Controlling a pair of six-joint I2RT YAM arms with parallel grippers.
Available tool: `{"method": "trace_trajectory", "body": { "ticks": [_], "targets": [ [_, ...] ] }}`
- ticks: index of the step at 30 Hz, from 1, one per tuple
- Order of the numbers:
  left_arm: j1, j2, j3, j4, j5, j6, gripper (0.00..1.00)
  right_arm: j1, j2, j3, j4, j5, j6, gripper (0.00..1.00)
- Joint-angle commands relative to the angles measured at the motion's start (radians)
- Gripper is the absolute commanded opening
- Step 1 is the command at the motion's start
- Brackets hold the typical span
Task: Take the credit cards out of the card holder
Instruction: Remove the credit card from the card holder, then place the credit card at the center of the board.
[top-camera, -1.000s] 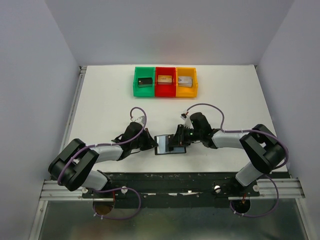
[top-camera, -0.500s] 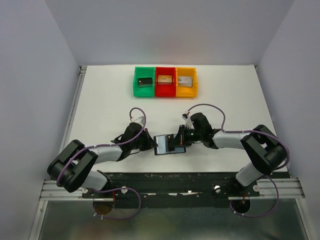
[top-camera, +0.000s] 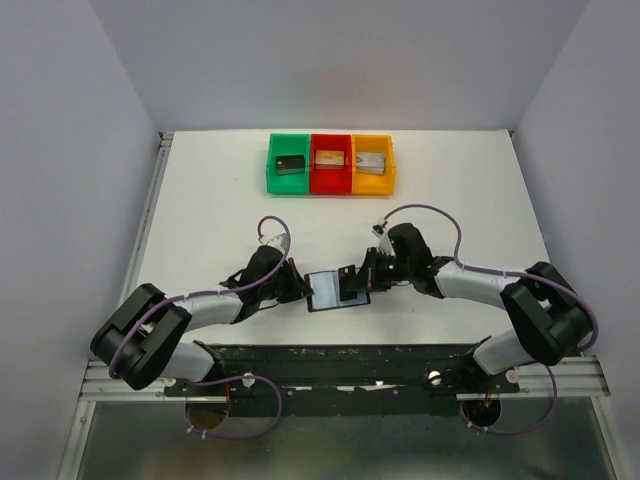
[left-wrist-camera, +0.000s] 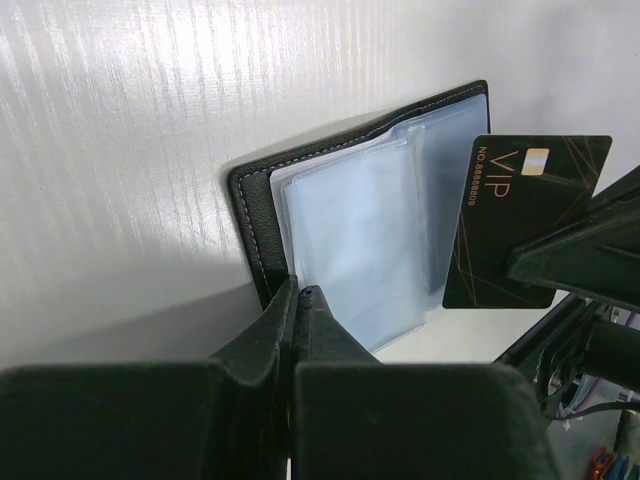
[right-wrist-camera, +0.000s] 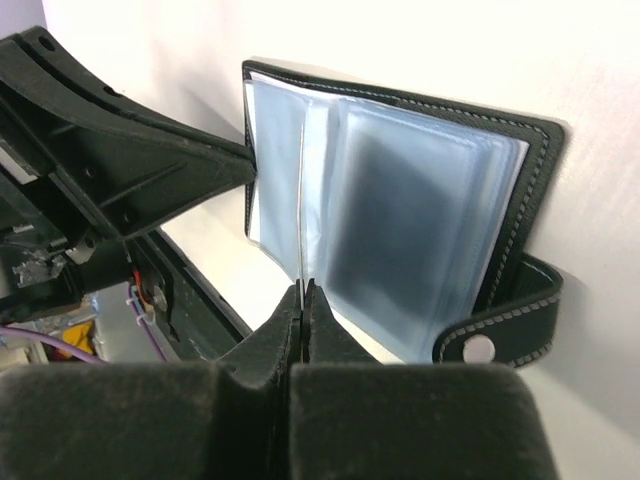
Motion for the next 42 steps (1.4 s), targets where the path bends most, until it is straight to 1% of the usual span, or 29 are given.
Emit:
{"method": "trace_trajectory", "body": {
  "ticks": [1, 4, 6, 8, 9, 10, 11, 13, 17, 20, 21, 24, 25, 27, 29, 34, 36, 42],
  "targets": [
    [-0.002, -0.022, -0.013, -0.125, -0.017, 0.04, 0.0, -0.009, -0.068, 0.001, -0.107, 0.055, -0.053, 0.0],
    [-0.002, -0.05, 0.034, -0.163, -0.008, 0.052, 0.0, -0.009, -0.114, 0.019, -0.163, 0.073, -0.079, 0.0],
    [-0.002, -0.073, 0.063, -0.189, -0.003, 0.06, 0.06, -0.01, -0.148, 0.03, -0.225, 0.084, -0.095, 0.0],
    [-0.002, -0.096, 0.097, -0.22, 0.0, 0.072, 0.2, -0.009, -0.179, 0.042, -0.264, 0.089, -0.107, 0.01],
    [-0.002, -0.108, 0.111, -0.232, 0.0, 0.076, 0.32, -0.009, -0.193, 0.05, -0.283, 0.093, -0.115, 0.01],
    [0.0, -0.116, 0.128, -0.25, 0.003, 0.083, 0.41, -0.009, -0.213, 0.057, -0.297, 0.093, -0.121, 0.0],
    [-0.002, -0.127, 0.143, -0.266, 0.001, 0.087, 0.46, -0.009, -0.226, 0.063, -0.315, 0.092, -0.132, 0.0],
    [0.0, -0.151, 0.174, -0.305, -0.005, 0.095, 0.55, -0.01, -0.257, 0.076, -0.349, 0.092, -0.156, 0.0],
    [0.001, -0.229, 0.214, -0.37, -0.023, 0.087, 0.64, -0.009, -0.328, 0.123, -0.446, 0.06, -0.228, 0.0],
    [0.006, -0.324, 0.214, -0.358, -0.01, 0.106, 0.67, -0.003, -0.374, 0.183, -0.516, -0.043, -0.302, 0.0],
    [0.009, -0.361, 0.208, -0.335, 0.022, 0.118, 0.7, 0.002, -0.389, 0.203, -0.541, -0.078, -0.334, 0.01],
    [0.02, -0.441, 0.18, -0.2, 0.22, 0.171, 0.71, 0.02, -0.403, 0.275, -0.649, -0.214, -0.433, 0.0],
    [0.021, -0.458, 0.185, -0.185, 0.289, 0.178, 0.73, 0.026, -0.401, 0.301, -0.694, -0.268, -0.463, 0.0],
    [0.023, -0.487, 0.195, -0.166, 0.378, 0.185, 0.74, 0.042, -0.398, 0.333, -0.746, -0.351, -0.5, 0.0],
    [0.024, -0.513, 0.203, -0.133, 0.464, 0.192, 0.77, 0.065, -0.398, 0.359, -0.788, -0.403, -0.53, 0.0],
    [0.023, -0.527, 0.215, -0.07, 0.653, 0.205, 0.77, 0.126, -0.38, 0.421, -0.878, -0.445, -0.595, 0.0],
    [0.023, -0.523, 0.218, -0.05, 0.699, 0.202, 0.76, 0.151, -0.363, 0.441, -0.906, -0.433, -0.613, 0.0],
    [0.016, -0.483, 0.191, 0.061, 0.788, 0.133, 0.7, 0.206, -0.316, 0.472, -0.909, -0.411, -0.61, 0.0]
  ]
}}
